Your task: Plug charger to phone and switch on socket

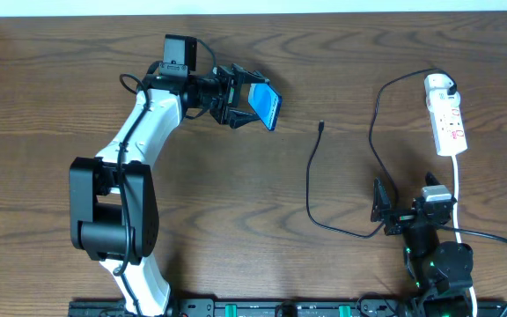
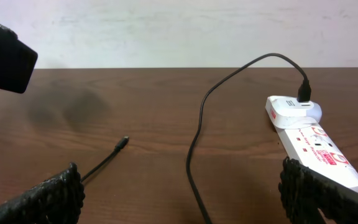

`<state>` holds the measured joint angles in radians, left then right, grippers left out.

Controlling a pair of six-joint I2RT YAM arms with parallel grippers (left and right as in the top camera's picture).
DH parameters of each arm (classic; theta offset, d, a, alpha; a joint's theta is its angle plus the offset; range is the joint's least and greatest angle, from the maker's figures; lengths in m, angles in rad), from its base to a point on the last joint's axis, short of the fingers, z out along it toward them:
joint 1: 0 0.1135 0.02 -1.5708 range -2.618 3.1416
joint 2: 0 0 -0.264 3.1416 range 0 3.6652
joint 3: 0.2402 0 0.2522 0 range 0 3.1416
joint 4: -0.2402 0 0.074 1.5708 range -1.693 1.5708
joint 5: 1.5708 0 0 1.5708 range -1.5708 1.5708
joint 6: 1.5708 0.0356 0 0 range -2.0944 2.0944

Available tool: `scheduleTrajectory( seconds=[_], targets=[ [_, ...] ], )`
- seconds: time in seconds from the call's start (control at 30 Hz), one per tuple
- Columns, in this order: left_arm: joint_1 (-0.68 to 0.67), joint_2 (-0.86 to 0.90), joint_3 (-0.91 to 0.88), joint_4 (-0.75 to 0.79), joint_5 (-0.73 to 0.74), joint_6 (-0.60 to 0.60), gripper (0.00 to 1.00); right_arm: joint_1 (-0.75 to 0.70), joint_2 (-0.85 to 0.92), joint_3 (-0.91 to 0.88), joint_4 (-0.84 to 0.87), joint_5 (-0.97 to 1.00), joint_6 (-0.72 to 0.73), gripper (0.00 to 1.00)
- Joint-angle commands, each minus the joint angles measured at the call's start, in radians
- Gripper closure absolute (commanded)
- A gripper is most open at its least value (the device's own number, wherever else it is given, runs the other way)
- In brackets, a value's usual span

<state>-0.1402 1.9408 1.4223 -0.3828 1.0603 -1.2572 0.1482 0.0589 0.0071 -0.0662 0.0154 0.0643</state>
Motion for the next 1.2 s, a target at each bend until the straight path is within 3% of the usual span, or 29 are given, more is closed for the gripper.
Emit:
scheduleTrajectory(
  seconds=[0.0,1.17],
  targets=[
    [0.004,-0.02,0.026,0.007,0.039,-0.002,0.45,0.008,0.0,-0.002,0.002,-0.01,0.01,0.01],
    [0.004,-0.02,0.026,0.007,0.039,-0.001,0.45,0.006,0.008,0.019,0.002,-0.079,0.049,0.01]
  ],
)
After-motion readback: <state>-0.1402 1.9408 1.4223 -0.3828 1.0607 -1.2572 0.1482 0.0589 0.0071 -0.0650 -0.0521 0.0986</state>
